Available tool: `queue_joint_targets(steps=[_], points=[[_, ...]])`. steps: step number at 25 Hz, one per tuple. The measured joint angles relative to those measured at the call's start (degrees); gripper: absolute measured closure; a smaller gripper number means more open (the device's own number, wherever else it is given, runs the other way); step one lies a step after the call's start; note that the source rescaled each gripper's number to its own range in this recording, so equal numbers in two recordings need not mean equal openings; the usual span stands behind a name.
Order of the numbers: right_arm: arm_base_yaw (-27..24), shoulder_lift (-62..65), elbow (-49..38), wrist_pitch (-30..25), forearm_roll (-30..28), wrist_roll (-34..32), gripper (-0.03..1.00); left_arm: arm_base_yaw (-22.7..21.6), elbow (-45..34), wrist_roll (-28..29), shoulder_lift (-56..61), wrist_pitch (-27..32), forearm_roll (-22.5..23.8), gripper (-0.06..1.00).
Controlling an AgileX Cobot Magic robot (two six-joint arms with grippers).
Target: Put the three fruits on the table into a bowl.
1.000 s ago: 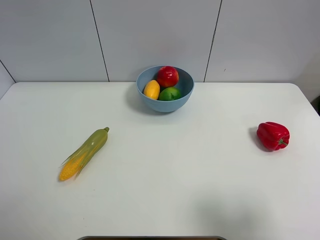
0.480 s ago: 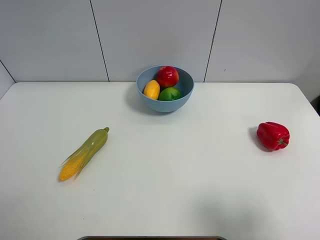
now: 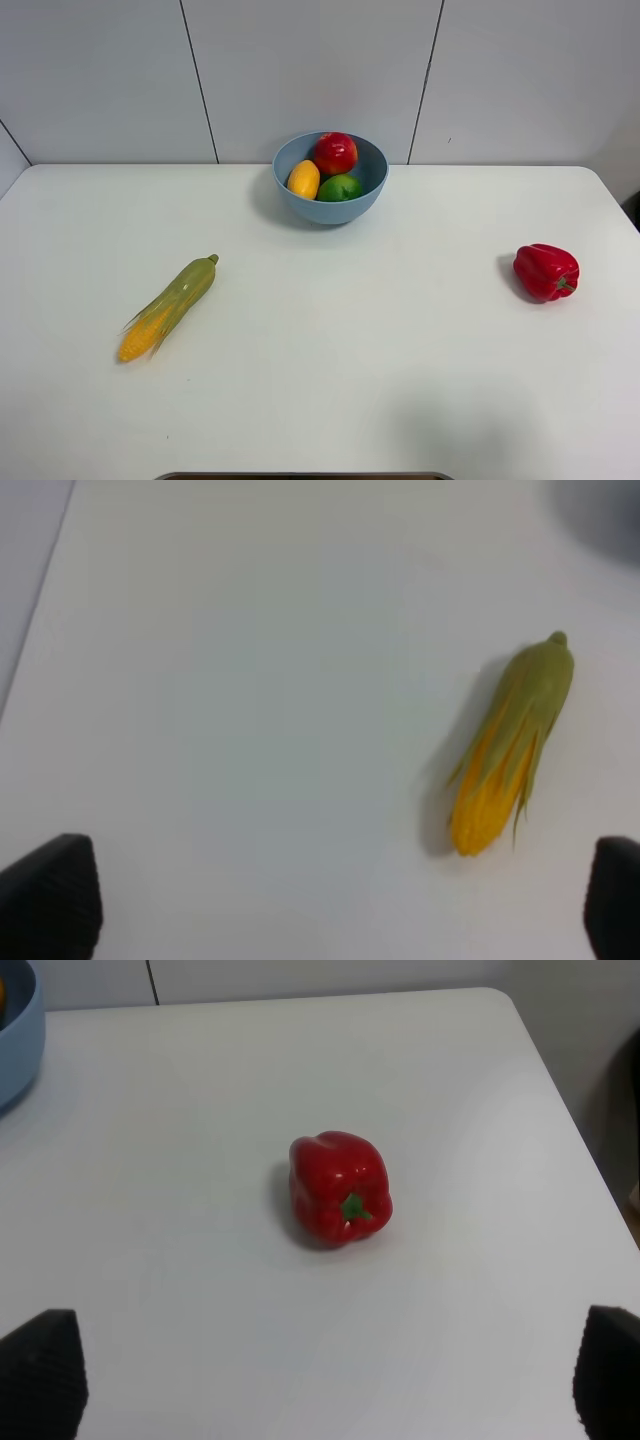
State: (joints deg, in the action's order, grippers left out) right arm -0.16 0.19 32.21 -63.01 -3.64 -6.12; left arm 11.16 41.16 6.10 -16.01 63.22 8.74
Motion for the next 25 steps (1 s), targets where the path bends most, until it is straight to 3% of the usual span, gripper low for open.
queue_joint_targets(steps=[10, 25], points=[[0.00, 0.00, 0.00, 0.00, 0.00, 0.00, -0.03, 0.00, -13.38, 4.45, 11.95, -3.53, -0.10, -0.05], [0.00, 0.00, 0.00, 0.00, 0.00, 0.00, -0.03, -0.05, -15.74, 4.79, 15.46, -0.80, -0.05, -0.05]])
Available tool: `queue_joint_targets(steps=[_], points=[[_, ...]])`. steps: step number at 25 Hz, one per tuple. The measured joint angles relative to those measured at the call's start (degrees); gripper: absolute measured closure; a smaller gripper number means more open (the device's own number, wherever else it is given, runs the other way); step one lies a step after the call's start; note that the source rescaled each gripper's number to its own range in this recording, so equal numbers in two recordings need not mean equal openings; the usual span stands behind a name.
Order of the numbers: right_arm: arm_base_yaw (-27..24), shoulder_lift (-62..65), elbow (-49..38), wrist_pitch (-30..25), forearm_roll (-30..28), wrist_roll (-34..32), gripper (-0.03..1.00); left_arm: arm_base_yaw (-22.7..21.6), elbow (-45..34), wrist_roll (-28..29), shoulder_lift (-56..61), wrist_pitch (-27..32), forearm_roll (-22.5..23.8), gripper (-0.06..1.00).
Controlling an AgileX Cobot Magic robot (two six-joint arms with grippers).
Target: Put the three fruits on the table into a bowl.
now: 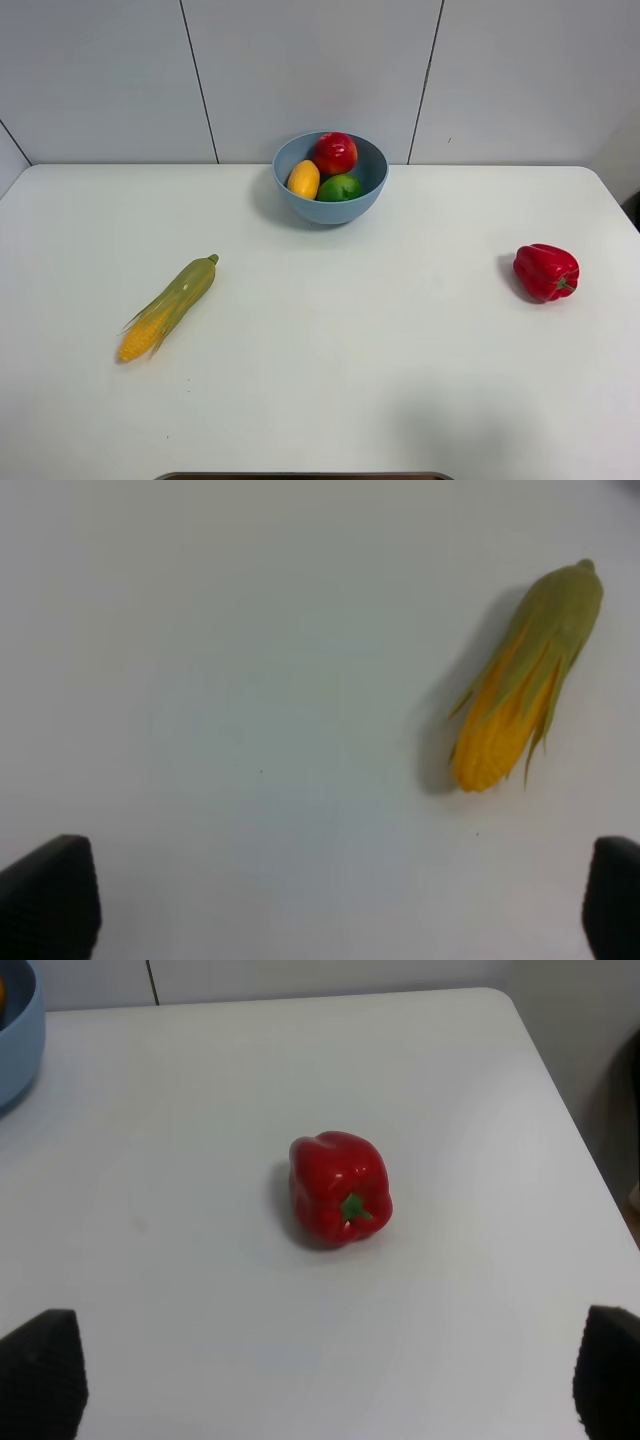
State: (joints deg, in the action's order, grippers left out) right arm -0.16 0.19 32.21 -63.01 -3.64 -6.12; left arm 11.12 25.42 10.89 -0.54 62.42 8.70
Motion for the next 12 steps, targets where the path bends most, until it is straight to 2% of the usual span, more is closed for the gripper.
queue_joint_targets(steps=[12], points=[[0.00, 0.00, 0.00, 0.00, 0.00, 0.00, -0.03, -7.73, 0.00, 0.07, 0.74, 0.00, 0.10, -0.05]])
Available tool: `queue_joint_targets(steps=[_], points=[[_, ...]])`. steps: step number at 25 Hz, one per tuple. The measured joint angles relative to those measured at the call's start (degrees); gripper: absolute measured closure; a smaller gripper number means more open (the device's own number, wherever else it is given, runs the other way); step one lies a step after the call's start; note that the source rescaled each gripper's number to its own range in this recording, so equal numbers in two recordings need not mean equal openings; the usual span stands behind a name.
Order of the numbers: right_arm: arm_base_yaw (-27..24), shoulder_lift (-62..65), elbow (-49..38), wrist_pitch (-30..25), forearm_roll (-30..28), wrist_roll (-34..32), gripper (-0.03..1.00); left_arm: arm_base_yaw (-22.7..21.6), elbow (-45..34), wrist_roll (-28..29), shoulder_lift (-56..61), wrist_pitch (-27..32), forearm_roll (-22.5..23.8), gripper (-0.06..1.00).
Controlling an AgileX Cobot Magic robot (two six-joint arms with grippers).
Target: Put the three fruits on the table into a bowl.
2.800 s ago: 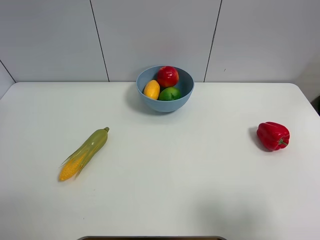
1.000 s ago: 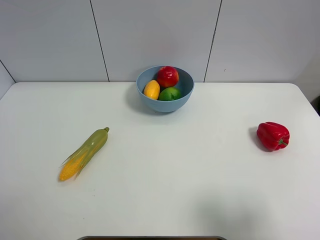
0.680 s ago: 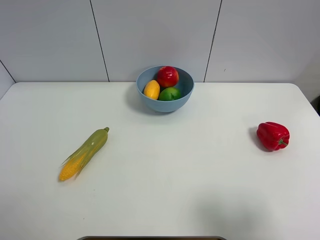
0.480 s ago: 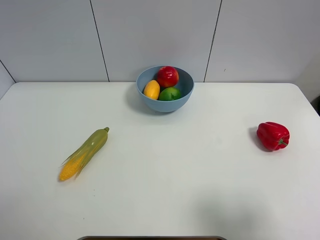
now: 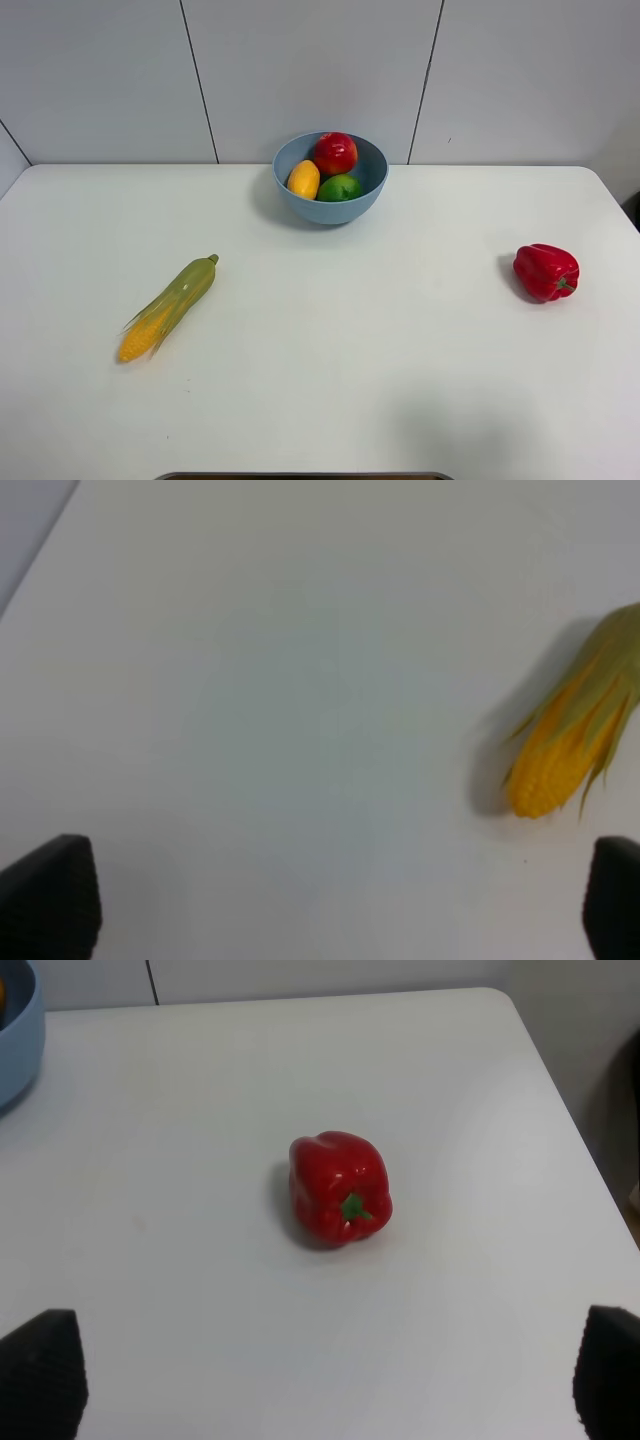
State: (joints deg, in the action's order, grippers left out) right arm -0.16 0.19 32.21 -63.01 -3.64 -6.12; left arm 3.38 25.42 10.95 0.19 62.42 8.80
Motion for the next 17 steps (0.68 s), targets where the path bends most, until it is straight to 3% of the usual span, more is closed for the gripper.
queue_joint_targets(steps=[17], points=[[0.00, 0.00, 0.00, 0.00, 0.00, 0.00, -0.03, -0.15, 0.00, 0.00, 0.00, 0.00, 0.00, -0.06]])
